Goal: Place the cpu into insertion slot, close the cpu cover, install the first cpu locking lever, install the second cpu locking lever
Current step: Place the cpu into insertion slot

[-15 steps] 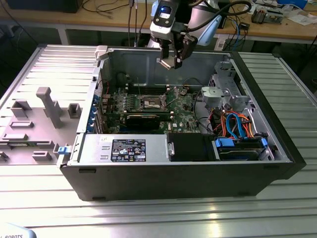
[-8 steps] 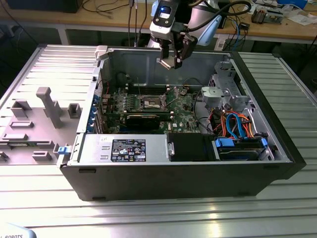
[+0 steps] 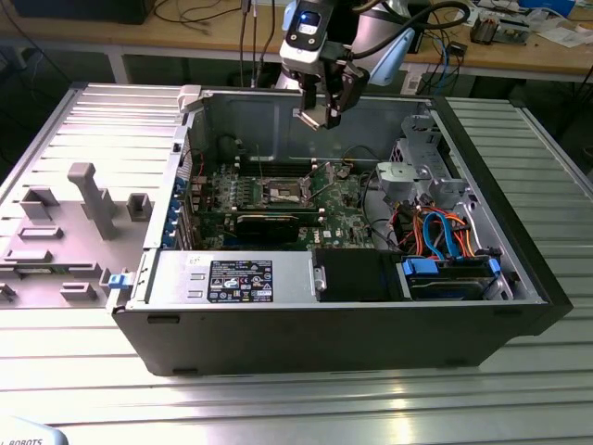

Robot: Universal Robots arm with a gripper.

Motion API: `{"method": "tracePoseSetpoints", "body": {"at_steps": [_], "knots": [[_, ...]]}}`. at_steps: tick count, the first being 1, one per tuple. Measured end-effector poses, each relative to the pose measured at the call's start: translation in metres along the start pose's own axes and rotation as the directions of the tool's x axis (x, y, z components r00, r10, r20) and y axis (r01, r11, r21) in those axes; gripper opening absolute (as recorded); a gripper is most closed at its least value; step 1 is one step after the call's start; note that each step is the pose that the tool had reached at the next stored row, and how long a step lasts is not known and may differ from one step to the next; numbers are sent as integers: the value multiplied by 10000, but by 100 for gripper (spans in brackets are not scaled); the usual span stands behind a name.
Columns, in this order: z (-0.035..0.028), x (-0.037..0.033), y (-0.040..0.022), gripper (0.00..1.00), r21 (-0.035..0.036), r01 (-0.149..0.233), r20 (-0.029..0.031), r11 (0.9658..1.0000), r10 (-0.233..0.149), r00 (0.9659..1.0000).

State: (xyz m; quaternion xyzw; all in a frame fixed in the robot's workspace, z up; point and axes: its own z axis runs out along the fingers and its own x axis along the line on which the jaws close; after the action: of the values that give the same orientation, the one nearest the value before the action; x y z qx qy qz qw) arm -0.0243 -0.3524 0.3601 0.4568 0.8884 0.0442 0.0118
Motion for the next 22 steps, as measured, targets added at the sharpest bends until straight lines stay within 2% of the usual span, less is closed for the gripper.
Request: {"method": "tracePoseSetpoints", "body": {"at_steps": [6, 20, 22], "knots": [[0, 0, 0, 54, -5, -269, 24, 9996, 269, 9996], [0, 0, 0, 54, -6, -282, 25, 9996, 282, 9996], [0, 0, 0, 54, -9, -379, 34, 9993, 379, 9993]]}}
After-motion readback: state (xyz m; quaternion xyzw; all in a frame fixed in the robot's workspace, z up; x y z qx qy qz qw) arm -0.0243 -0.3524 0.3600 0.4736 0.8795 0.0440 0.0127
